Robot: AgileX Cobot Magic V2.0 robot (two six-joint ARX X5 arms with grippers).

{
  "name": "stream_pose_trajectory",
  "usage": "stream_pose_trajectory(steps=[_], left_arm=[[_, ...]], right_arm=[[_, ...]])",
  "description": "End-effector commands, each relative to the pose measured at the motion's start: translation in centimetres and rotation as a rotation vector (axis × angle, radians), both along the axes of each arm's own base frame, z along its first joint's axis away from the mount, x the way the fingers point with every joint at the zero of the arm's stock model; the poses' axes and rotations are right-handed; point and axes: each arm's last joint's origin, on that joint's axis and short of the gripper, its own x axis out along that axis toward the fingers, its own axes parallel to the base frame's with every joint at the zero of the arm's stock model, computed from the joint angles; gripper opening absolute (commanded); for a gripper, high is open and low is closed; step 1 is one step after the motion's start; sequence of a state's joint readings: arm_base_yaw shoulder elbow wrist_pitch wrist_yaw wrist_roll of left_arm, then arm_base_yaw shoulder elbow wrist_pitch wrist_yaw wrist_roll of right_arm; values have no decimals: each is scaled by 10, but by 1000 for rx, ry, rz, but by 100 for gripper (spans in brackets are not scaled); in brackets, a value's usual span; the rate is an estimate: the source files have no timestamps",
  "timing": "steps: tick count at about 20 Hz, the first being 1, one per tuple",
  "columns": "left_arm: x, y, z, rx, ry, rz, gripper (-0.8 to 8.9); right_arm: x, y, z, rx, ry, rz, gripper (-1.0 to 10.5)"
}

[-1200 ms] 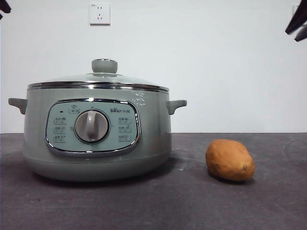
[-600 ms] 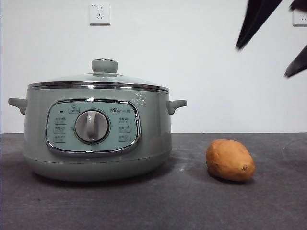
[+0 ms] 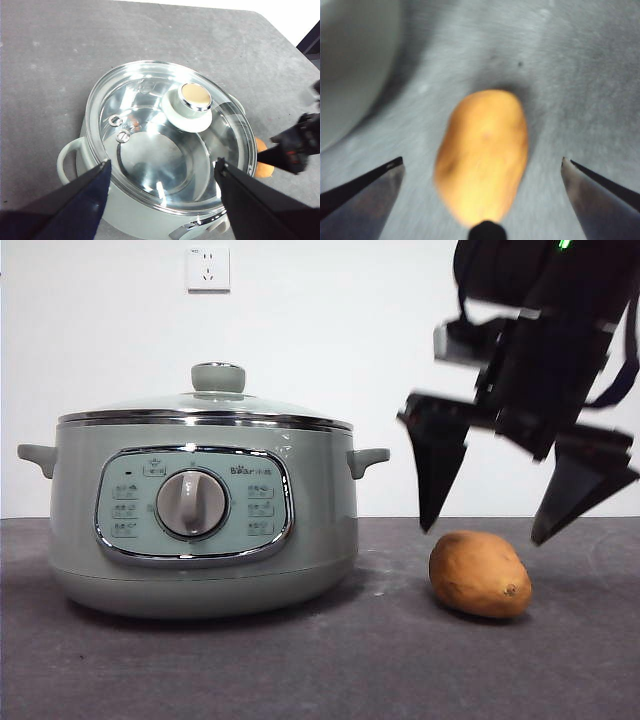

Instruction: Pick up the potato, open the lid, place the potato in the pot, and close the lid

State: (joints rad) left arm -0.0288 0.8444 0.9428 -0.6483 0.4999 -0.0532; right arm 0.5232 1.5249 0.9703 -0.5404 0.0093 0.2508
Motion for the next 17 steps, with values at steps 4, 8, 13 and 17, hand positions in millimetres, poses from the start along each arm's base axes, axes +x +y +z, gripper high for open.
stream_pose_trajectory(steps=[4, 8, 13, 17], left_arm=[[0, 0, 2, -4, -12, 6, 350], [0, 0, 2, -4, -10, 6, 350], [1, 0, 0, -4, 7, 5, 350], [8, -3, -2, -10, 11, -13, 350]], right_arm=[[15, 9, -27, 3, 27, -22, 413], [15, 10, -29, 8, 37, -40, 79], [10, 7, -20, 16, 34, -35, -3], [-7, -6, 12, 27, 2, -33, 0]])
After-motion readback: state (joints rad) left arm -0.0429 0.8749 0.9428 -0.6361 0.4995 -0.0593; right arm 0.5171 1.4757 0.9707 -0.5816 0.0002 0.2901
